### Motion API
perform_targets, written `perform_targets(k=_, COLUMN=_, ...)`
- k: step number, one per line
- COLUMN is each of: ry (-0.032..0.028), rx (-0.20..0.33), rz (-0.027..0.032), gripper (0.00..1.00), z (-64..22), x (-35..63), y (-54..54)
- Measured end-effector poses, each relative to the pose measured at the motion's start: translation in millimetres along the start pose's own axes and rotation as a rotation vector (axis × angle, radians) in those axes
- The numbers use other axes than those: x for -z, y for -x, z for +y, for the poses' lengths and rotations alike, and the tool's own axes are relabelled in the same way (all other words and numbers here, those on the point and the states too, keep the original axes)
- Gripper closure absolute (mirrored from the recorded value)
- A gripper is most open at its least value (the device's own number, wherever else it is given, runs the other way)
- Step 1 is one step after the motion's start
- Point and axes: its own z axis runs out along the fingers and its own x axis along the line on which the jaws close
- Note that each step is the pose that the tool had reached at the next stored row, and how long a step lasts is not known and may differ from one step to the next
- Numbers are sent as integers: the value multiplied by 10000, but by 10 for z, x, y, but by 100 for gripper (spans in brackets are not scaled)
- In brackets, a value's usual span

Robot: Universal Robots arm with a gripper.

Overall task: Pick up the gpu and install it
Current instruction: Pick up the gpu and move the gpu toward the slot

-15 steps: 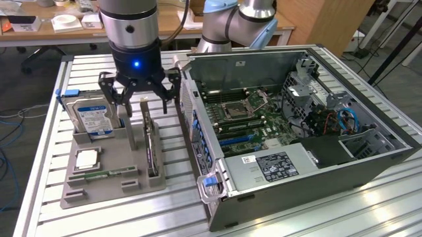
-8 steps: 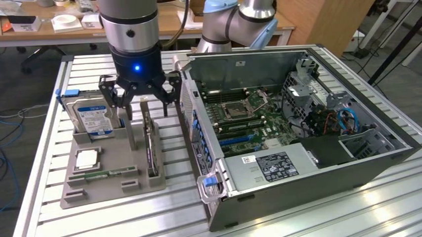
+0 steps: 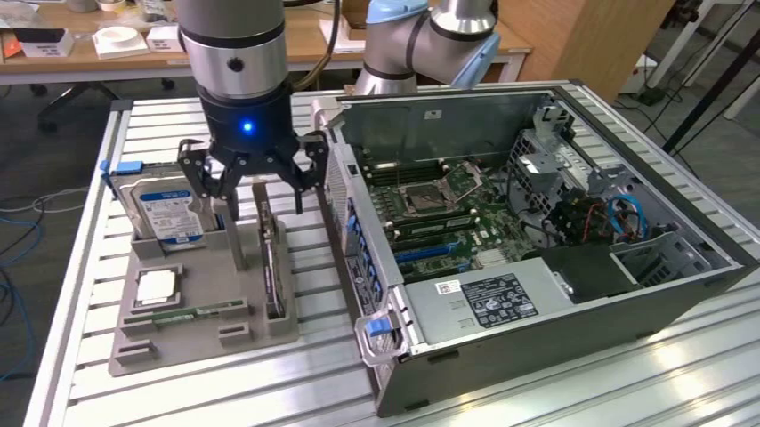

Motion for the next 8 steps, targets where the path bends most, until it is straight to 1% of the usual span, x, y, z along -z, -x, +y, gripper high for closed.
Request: perform_targets(k=8, ry=1, rx=0, rz=-1, gripper=24, z=-79, x=-3, y=6)
